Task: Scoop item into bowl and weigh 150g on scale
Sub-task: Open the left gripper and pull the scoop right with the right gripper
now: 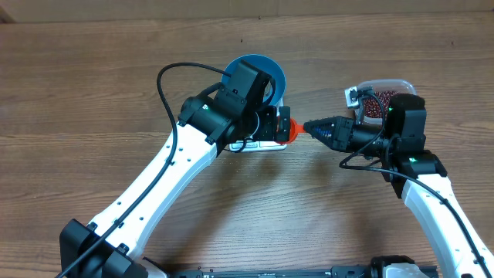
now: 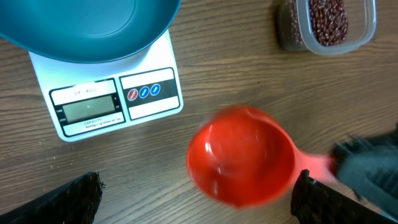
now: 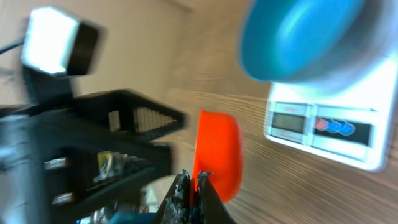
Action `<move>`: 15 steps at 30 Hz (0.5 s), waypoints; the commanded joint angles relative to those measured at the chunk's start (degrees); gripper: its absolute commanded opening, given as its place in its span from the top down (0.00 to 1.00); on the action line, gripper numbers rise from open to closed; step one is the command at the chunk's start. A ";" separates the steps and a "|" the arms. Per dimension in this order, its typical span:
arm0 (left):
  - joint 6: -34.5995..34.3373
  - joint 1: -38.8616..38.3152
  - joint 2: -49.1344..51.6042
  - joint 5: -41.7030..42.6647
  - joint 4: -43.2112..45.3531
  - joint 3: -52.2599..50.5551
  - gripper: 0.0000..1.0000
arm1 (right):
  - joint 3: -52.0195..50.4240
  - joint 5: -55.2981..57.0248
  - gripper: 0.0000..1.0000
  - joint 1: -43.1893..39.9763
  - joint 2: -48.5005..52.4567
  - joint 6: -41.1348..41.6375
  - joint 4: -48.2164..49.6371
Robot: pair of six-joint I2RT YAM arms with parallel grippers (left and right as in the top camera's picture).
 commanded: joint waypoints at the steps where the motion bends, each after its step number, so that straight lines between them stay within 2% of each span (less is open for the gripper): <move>1: 2.91 -0.22 -0.35 -0.17 -0.70 -0.20 0.00 | 1.05 9.62 0.96 0.20 -0.15 -1.31 -3.28; 7: 3.02 -0.20 -0.35 -0.17 -1.01 -0.20 0.00 | 1.22 18.25 0.96 0.22 -1.51 -1.05 -11.91; 15: 4.92 -0.20 -0.35 -0.20 -1.64 -0.20 0.00 | 1.97 27.19 0.96 0.22 -13.00 -0.37 -20.96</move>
